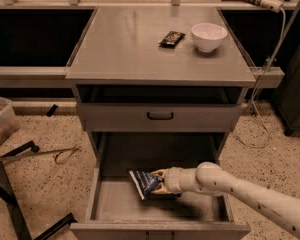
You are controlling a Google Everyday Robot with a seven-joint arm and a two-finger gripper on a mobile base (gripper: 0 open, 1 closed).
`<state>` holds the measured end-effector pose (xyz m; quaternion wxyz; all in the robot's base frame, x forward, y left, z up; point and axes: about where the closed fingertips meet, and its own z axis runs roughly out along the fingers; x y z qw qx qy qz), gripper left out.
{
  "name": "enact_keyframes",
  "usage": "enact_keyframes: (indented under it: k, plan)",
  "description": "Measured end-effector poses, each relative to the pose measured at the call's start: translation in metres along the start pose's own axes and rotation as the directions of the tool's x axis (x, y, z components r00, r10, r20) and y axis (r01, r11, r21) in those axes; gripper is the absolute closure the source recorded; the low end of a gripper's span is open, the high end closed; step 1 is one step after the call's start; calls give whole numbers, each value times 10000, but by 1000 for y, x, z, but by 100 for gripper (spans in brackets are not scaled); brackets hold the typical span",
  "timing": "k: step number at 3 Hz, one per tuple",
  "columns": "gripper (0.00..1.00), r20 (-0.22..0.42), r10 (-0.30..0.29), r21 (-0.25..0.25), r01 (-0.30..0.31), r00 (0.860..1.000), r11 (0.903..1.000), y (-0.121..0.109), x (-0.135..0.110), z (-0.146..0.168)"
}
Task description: Place blue chip bag into middle drawer
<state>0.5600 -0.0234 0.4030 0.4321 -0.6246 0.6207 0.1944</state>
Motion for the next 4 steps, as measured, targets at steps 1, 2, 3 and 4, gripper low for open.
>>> enact_keyframes:
  k: [1,2,3,4]
  plan:
    - [35,0,0,0,0,10000,10000,0,0,0]
    - [11,1,0,-1,0,10000,10000,0,0,0]
    - [0,1,0,-2,0,10000,10000,0,0,0]
    - [0,1,0,-2,0,10000,10000,0,0,0]
